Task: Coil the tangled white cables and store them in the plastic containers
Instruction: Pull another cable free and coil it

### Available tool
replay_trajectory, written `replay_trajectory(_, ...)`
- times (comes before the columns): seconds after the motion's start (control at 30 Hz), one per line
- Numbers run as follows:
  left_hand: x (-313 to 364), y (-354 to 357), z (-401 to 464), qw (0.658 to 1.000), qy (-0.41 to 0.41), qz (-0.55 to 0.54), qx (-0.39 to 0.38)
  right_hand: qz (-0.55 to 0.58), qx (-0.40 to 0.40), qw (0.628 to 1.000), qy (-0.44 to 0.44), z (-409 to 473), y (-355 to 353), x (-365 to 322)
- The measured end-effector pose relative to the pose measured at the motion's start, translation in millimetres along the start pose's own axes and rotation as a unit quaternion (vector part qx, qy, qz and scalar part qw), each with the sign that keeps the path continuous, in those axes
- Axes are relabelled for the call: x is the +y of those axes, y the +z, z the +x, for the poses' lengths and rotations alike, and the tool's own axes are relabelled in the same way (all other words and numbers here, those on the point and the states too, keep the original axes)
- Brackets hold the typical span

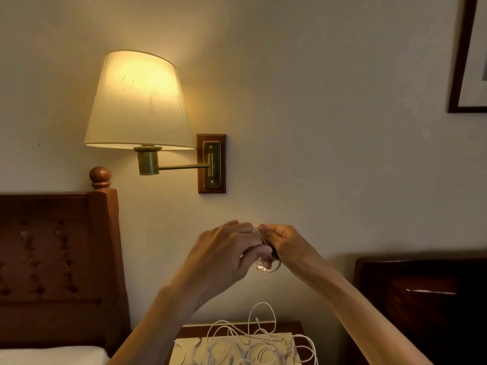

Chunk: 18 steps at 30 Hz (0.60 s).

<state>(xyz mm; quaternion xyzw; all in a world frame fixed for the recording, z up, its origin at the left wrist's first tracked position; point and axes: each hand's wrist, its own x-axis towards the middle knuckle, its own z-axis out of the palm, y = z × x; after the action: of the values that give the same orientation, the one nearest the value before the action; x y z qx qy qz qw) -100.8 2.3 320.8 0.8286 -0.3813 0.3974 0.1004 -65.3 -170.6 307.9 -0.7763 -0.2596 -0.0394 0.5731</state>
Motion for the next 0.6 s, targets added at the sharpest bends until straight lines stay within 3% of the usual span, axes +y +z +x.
replay_trajectory(0.13, -11, 18, -3, 0.994, -0.013, -0.004, 0.105, -0.016, -0.019, 1.0, 0.017, -2, -1, -6)
replay_trajectory(0.23, -16, 18, -5, 0.961, -0.145, -0.206, 0.114, 0.041, -0.043, 0.998, 0.031, -2, -1, -16)
replay_trajectory(0.3, -13, 13, -7, 0.894, -0.241, -0.375, 0.037, 0.101, -0.049, 0.992, 0.052, -1, -2, -22)
replay_trajectory(0.4, -4, 17, -11, 0.825, -0.311, -0.473, -0.013, 0.162, -0.053, 0.984, 0.058, -1, -3, -27)
replay_trajectory(0.5, -2, 25, -12, 0.687, -0.356, -0.63, 0.061, 0.21, -0.039, 0.975, 0.058, 1, 3, -27)
replay_trajectory(0.57, 1, 30, -8, 0.589, -0.376, -0.706, 0.112, 0.229, 0.003, 0.971, 0.063, 3, 10, -26)
replay_trajectory(0.6, 4, 32, -6, 0.557, -0.383, -0.725, 0.129, 0.225, 0.036, 0.972, 0.063, 4, 13, -25)
